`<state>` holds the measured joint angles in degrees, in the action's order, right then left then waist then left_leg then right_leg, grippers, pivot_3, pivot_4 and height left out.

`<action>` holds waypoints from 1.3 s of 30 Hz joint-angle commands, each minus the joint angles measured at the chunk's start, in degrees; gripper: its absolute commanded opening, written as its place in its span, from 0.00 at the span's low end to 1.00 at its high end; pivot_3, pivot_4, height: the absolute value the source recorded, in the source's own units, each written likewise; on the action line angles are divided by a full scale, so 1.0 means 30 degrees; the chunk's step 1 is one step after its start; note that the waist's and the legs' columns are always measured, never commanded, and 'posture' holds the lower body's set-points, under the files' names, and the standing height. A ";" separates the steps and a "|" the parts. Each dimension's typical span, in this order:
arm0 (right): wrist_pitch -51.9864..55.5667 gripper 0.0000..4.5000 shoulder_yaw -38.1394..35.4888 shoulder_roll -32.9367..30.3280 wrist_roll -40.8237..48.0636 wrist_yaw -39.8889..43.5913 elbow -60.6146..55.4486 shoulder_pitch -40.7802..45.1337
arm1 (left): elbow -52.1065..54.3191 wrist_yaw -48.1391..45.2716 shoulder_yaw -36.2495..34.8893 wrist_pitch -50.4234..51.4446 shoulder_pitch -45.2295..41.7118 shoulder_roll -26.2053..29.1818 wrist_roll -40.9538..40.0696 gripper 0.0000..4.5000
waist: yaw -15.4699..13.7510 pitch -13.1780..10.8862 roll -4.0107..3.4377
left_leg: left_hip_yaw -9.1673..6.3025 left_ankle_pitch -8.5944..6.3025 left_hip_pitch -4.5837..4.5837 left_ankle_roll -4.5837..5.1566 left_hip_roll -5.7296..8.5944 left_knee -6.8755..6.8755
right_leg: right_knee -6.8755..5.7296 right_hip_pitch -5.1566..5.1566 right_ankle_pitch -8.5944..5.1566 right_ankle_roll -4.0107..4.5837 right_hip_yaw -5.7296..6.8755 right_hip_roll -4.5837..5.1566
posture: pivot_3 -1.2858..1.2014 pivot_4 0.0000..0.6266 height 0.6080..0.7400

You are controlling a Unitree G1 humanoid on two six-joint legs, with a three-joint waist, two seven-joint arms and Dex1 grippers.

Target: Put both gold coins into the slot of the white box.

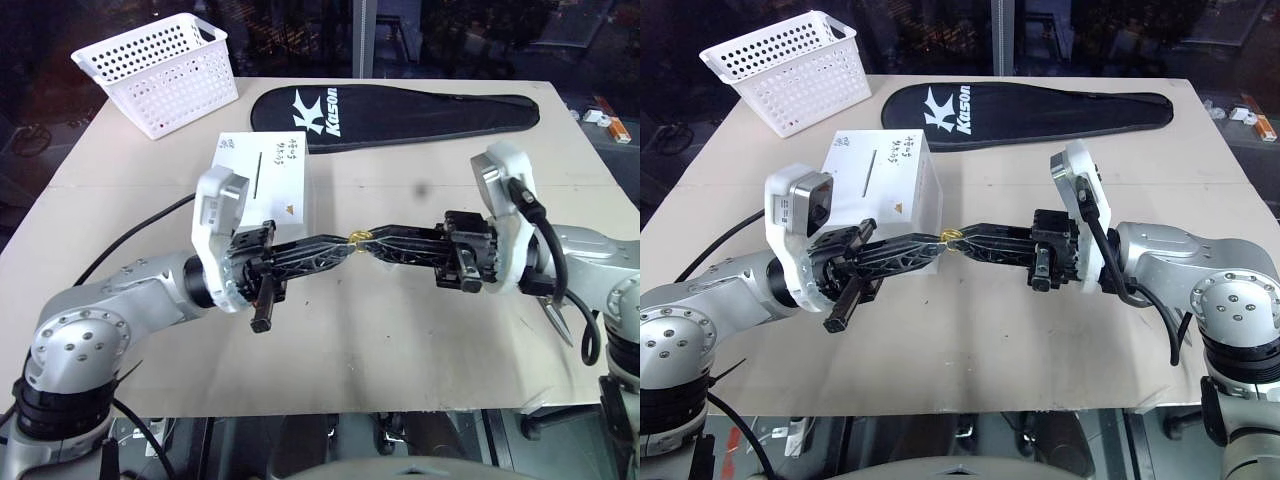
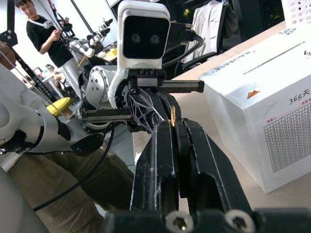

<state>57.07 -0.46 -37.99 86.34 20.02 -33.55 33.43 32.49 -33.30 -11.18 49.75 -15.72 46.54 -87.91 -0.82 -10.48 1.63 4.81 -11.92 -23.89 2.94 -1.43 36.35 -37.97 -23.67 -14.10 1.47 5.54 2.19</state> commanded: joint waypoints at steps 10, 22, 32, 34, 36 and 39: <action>-0.0606 0.00 0.0241 0.0311 0.0320 -0.0009 -0.0534 -0.0126 | 0.0379 0.1219 0.0060 -0.0289 -0.0853 -0.0674 -0.0824 0.02 | -0.0001 0.0000 0.0001 | 0.0002 0.0001 0.0000 -0.0001 0.0000 0.0000 | -0.0001 0.0000 0.0001 -0.0001 -0.0001 -0.0002 | 0.52 0.24 0.99; -0.1276 0.80 -0.0527 -0.0418 -0.1187 0.0482 -0.1251 -0.0615 | 0.0850 0.1820 -0.0455 -0.0476 -0.0167 -0.0823 -0.0857 0.00 | 0.0005 0.0001 0.0002 | 0.0002 0.0001 0.0000 -0.0001 0.0001 0.0001 | 0.0000 0.0001 0.0000 -0.0001 -0.0003 0.0000 | 0.52 0.24 0.99; -0.5390 0.80 -0.3871 -0.4316 -0.8722 0.5493 -0.2319 -0.2896 | 0.3358 0.9624 -0.1966 -0.2264 -0.0574 -0.0464 0.2787 0.00 | -0.0115 -0.0001 0.0009 | 0.0002 0.0000 -0.0010 -0.0001 0.0007 0.0003 | 0.0018 0.0003 0.0000 -0.0005 -0.0002 0.0001 | 0.52 0.24 0.99; -0.5971 0.80 -0.5076 -0.5068 -0.9082 0.6604 -0.1654 -0.2967 | 0.3936 1.3191 -0.1771 -0.1515 -0.1137 0.0201 0.3976 0.00 | -0.0130 -0.0004 0.0015 | -0.0005 0.0001 -0.0004 -0.0001 0.0005 0.0002 | 0.0015 0.0005 0.0001 -0.0004 -0.0002 0.0000 | 0.52 0.24 0.99; -0.6389 0.80 -0.5838 -0.5718 -0.9445 0.7629 -0.1024 -0.2915 | 0.4083 1.6841 -0.1483 -0.0353 -0.1898 0.1106 0.4268 0.00 | -0.0115 -0.0004 0.0015 | -0.0012 -0.0001 0.0002 0.0002 0.0003 0.0003 | 0.0005 0.0007 0.0000 -0.0004 -0.0001 -0.0004 | 0.52 0.24 0.99; -0.7190 0.80 -0.5922 -0.6216 -1.0395 0.8992 -0.0141 -0.2815 | 0.3619 2.1178 -0.1123 0.0597 -0.2942 0.2215 0.1984 0.00 | -0.0097 -0.0005 0.0018 | -0.0009 0.0000 0.0014 0.0001 -0.0003 0.0002 | 0.0003 0.0010 0.0001 -0.0004 -0.0006 -0.0008 | 0.52 0.24 0.99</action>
<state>37.88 -16.61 -55.63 56.76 44.16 -34.63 24.11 42.69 22.26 -14.80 49.99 -22.91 51.17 -78.28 -1.11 -10.49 1.68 4.79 -11.93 -23.85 2.94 -1.44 36.35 -37.96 -23.64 -14.10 1.46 5.53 2.16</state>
